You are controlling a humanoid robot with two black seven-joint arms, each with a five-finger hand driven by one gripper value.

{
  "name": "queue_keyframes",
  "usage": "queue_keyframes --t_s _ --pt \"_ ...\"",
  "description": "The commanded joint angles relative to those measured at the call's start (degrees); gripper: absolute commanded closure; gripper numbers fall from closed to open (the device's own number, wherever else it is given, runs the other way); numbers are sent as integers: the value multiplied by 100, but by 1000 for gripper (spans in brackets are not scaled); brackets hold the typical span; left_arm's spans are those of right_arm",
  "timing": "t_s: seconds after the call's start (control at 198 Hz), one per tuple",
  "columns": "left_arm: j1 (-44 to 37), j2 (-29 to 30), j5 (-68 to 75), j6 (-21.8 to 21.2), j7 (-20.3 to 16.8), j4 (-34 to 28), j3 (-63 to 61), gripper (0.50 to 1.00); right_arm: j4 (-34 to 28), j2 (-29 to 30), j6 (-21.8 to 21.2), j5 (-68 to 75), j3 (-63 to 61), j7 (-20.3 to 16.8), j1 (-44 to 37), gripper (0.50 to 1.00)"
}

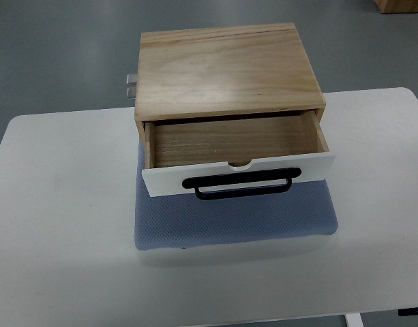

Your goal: Open wood drawer with right hand

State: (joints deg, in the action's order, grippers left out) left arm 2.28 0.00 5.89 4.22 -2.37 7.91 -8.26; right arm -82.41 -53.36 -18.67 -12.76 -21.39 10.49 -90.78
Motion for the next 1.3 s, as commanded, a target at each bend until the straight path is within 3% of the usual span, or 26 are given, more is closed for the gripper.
queue_keyframes --t_s 0.0,0.267,0.343,0.398,0.403,0.454,0.63,0.716,0.887,1.054,1.296 --pt "0 0 0 0 0 0 0 500 251 361 57 -95 -1287 -126 815 550" --pt "0 0 0 0 0 0 0 500 963 1899 30 -1413 -4381 -443 2714 550" --pt "0 0 0 0 0 0 0 500 1200 2347 100 -1800 -5067 -452 3039 550" --pt "0 0 0 0 0 0 0 500 1201 2348 101 -1800 -5068 -452 3040 550" --pt "0 0 0 0 0 0 0 500 1384 2644 275 -2053 -5494 -461 3196 550" --pt "0 0 0 0 0 0 0 500 1578 2848 575 -2257 -5814 -478 3321 550" --pt "0 0 0 0 0 0 0 500 2255 3033 1542 -2319 -6052 -636 3646 550" --pt "0 0 0 0 0 0 0 500 2721 3165 1797 -2275 -6052 -663 3787 550" --pt "0 0 0 0 0 0 0 500 3539 3332 1691 -2301 -5868 -680 4112 548" --pt "0 0 0 0 0 0 0 500 4242 3385 1129 -2319 -5121 -680 4402 548" --pt "0 0 0 0 0 0 0 500 4409 3490 997 -2257 -5050 -663 4648 548"
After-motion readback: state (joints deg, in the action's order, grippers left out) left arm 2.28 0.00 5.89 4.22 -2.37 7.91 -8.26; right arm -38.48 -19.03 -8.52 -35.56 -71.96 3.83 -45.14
